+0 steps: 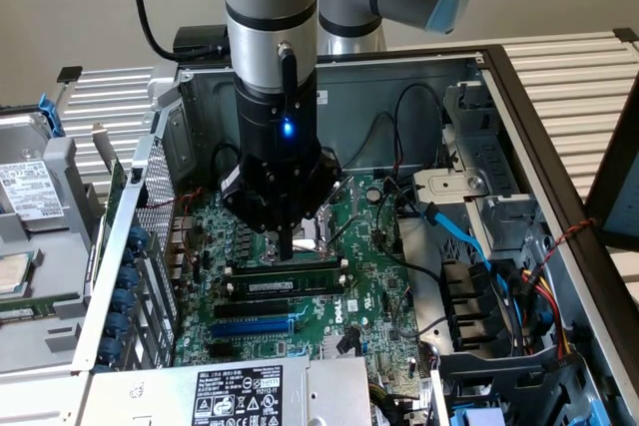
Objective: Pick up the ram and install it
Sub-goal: 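Press down the ram until it locks into place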
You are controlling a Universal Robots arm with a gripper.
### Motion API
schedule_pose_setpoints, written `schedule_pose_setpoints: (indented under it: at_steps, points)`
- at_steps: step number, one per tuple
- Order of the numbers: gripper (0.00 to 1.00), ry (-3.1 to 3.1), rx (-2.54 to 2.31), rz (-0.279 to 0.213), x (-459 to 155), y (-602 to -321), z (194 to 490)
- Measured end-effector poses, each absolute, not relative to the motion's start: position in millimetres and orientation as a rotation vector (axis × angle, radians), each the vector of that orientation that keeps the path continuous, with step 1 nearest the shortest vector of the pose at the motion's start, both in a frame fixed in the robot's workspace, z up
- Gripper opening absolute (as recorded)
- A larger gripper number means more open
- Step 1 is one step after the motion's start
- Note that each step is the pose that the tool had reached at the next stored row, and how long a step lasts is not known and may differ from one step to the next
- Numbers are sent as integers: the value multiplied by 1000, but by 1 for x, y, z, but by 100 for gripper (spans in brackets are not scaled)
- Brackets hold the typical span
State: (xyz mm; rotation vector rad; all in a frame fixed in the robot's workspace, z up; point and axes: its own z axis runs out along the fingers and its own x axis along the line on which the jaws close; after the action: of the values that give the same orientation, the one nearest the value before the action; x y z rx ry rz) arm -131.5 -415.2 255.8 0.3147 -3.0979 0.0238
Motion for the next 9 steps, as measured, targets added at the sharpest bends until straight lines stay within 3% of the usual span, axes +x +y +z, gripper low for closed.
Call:
schedule_pose_setpoints:
  at_steps: [9]
  points:
    - [11,-3109,166,21,-131,-415,256]
